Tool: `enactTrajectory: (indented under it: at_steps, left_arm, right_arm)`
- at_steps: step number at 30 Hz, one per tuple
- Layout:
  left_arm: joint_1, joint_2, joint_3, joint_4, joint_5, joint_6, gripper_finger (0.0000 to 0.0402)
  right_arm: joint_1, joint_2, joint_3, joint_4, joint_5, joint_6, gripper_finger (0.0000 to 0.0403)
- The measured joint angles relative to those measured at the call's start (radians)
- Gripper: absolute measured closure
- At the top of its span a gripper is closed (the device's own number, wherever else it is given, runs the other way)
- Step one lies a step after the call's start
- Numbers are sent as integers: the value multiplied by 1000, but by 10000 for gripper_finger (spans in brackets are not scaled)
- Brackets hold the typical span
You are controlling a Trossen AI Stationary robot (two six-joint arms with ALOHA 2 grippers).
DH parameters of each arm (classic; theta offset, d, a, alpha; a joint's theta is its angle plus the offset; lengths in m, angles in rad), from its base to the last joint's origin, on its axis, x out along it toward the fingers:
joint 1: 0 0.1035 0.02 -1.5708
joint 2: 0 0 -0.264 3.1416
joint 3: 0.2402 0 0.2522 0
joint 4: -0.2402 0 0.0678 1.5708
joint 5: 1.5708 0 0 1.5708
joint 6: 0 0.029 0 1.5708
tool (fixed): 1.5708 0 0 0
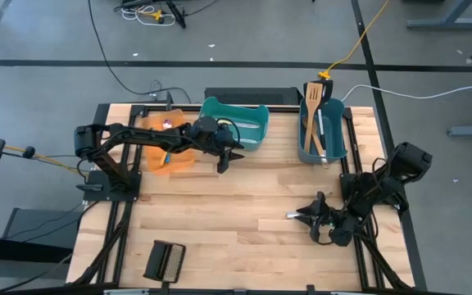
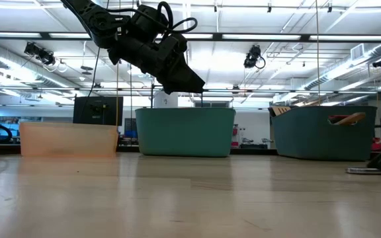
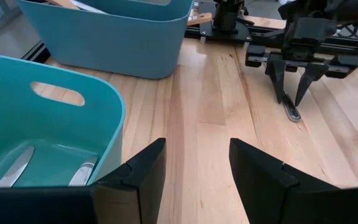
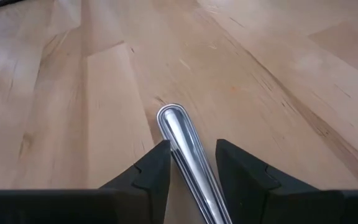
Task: Pick & Place Kitchen Items
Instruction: Put the silver knife into the green bin
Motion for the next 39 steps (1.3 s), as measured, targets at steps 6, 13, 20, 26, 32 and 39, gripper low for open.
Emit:
enactTrajectory:
  at_steps: [6,13,20,26,32,39]
  left_arm:
    - [0,0,0,0,0,-1,220]
    - [0,0,0,0,0,-2,220]
    - [0,0,0,0,0,-2,220]
    - [0,0,0,0,-5,-2,220]
    - [0,0,0,0,-11,-2,220]
    - [-7,0,0,0,-11,-2,220]
  right_arm:
    - [0,19,6,-6,-1,-35,262]
    - [0,19,8,-49,-9,-23,262]
    - [0,18,8,-80,-10,-6,262]
    - [0,18,9,-94,-10,21,262]
    - [-2,19,9,-97,2,37,262]
    - [2,119,9,-55,90,117,262]
